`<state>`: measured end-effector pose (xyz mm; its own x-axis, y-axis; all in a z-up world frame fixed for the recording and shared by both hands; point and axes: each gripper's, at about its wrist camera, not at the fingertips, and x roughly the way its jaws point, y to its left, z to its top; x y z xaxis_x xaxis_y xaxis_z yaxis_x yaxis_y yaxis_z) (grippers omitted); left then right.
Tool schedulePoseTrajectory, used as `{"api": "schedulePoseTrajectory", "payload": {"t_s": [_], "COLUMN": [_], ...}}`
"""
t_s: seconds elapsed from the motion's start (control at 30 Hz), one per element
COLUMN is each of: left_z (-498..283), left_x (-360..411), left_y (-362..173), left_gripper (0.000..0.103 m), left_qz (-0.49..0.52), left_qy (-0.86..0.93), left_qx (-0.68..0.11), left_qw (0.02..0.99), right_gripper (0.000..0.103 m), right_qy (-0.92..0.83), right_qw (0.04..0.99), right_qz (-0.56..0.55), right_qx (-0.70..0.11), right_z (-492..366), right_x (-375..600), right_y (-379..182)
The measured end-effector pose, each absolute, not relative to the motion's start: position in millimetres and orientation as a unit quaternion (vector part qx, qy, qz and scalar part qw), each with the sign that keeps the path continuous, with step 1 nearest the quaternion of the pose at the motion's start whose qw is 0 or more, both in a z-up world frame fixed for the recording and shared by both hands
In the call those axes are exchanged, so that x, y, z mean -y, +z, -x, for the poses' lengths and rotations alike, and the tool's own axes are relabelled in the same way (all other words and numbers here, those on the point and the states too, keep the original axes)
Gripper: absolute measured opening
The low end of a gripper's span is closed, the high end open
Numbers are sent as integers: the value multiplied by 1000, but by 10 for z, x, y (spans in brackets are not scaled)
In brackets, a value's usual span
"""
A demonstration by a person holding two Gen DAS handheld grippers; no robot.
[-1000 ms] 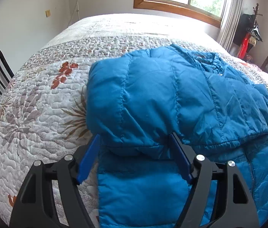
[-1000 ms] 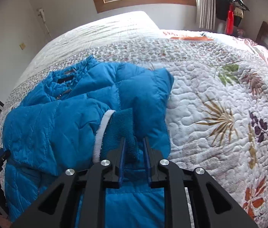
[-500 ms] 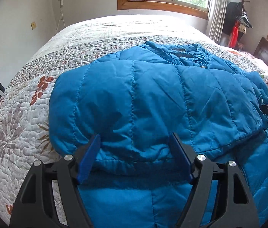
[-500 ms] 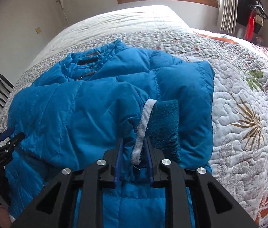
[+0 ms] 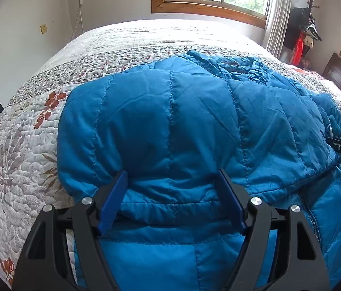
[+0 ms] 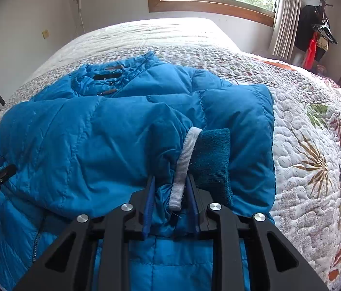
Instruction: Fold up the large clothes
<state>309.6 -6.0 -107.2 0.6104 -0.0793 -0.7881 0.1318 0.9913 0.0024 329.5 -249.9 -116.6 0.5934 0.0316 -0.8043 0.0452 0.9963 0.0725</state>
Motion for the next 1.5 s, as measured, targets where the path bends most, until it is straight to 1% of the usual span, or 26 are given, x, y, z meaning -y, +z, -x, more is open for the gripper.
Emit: {"api": "schedulePoseTrajectory", "payload": {"t_s": [0.07,0.1,0.13,0.17,0.2,0.23,0.27,0.3,0.37,0.43,0.5,0.53,0.7,0.83,1.03,1.23,1.5], "left_z": [-2981,-2892,-2810,-2719,-2618,-2516,-2419,-2324,-2148,-1980,-1804,-1721,-1333,-1020,-691,-581,-611], "left_x": [45,27,4,-29,-71,-110,-141,-169,-250,-342,-440,-482,-704,-849,-826,-687,-608], "left_y": [-969,-892,-819,-745,-673,-614,-572,-548,-532,-557,-614,-655,-878,-1005,-1042,-1100,-1220], "left_gripper": [73,73,74,76,81,84,84,85,88,88,89,89,89,89,89,89,89], "left_qz": [-33,-34,-35,-33,-26,-21,-23,-28,-31,-29,-30,-31,-23,2,27,43,69], "left_qy": [-55,-55,-55,-56,-61,-65,-63,-56,-47,-45,-37,-31,-16,-25,-41,-69,-104], "left_qx": [-434,-429,-424,-420,-413,-408,-406,-405,-408,-419,-430,-437,-473,-497,-499,-505,-518], "left_qw": [898,901,903,905,908,910,912,912,911,906,902,898,881,868,865,860,846], "right_gripper": [26,30,34,42,47,48,49,52,56,59,70,71,76,76,76,77,78], "right_qy": [10,20,27,30,30,31,34,35,34,29,29,32,36,34,29,57,80], "right_qw": [894,897,901,905,910,912,914,914,913,914,912,912,900,892,883,868,866], "right_qz": [-63,-68,-69,-67,-66,-65,-66,-69,-64,-53,-51,-54,-69,-79,-77,-119,-134], "right_qx": [-444,-437,-428,-418,-409,-403,-398,-397,-401,-402,-405,-406,-428,-444,-463,-479,-476], "right_z": [-3186,-3107,-3010,-2899,-2787,-2679,-2554,-2430,-2182,-1928,-1676,-1554,-1052,-725,-438,-363,-318], "right_x": [2574,2596,2606,2625,2640,2657,2676,2698,2719,2724,2756,2772,2864,2913,2907,2917,2904], "right_y": [-1049,-973,-894,-818,-755,-705,-676,-666,-690,-736,-785,-813,-980,-1104,-1230,-1426,-1465]}}
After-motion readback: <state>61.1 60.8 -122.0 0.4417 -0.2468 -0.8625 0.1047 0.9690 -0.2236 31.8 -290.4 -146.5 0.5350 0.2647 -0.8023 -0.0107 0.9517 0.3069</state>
